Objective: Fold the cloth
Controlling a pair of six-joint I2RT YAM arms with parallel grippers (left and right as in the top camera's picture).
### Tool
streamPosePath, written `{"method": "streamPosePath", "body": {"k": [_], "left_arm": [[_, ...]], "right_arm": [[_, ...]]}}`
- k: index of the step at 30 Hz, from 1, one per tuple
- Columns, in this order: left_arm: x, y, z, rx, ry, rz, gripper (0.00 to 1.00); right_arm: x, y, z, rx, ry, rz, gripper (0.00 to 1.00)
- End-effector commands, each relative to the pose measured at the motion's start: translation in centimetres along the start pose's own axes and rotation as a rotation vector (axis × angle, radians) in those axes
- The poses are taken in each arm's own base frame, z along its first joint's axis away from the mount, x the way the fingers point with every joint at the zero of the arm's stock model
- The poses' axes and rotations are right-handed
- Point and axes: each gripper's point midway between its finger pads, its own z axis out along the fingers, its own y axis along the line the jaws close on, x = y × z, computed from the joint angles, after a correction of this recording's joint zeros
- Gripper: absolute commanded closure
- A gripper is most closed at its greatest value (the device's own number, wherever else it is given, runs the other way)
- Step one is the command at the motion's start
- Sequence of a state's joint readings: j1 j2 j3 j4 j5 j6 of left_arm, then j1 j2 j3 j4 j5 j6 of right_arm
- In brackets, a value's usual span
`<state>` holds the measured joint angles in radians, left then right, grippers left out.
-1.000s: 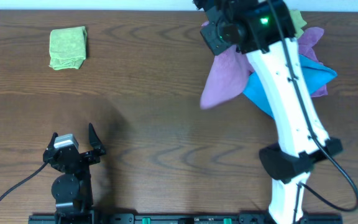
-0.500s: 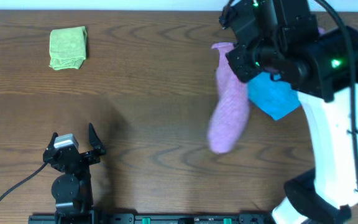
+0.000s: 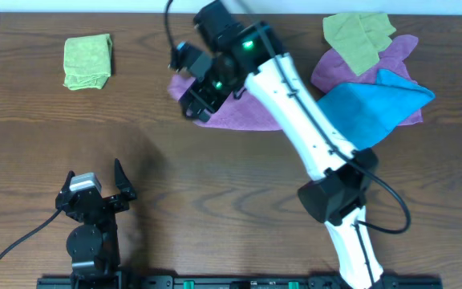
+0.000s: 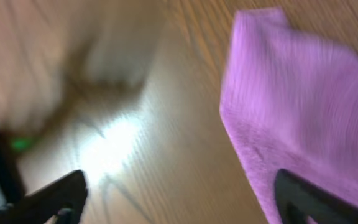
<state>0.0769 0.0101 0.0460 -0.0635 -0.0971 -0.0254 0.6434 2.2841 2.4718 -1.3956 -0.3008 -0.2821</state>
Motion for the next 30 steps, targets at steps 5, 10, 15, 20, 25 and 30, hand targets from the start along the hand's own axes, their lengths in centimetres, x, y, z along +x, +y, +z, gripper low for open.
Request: {"method": "streamPosePath", "body": {"k": [5,10,15,20,25,30], "left_arm": [[1.9,0.4,0.2,-0.018,0.043,0.010,0.05],[1.9,0.4,0.2,-0.017,0.044,0.010,0.05],[1.9,0.4,0.2,-0.017,0.044,0.010,0.04],[1.9,0.4,0.2,-0.017,0.044,0.010,0.05],[1.9,0.4,0.2,-0.018,0.043,0.010,0.05],[1.9,0.4,0.2,-0.017,0.043,0.010,0.05]], "right_arm": [[1.8,-6.1,-3.8,0.231,0.014,0.080,0.01],[6.1,-9.2,-1.4,0.240,0.138,0.163,0.06],[11.9,-10.6,1.0,0.202,0.294,0.300,0.18],[17.5,-12.8,0.7,0.193,0.400,0.571,0.20],[19.7,-12.8,1.6,0.034,0.381,0.693,0.21],[18.6,-12.5,3.9,-0.132,0.243,0.751,0.20]]}}
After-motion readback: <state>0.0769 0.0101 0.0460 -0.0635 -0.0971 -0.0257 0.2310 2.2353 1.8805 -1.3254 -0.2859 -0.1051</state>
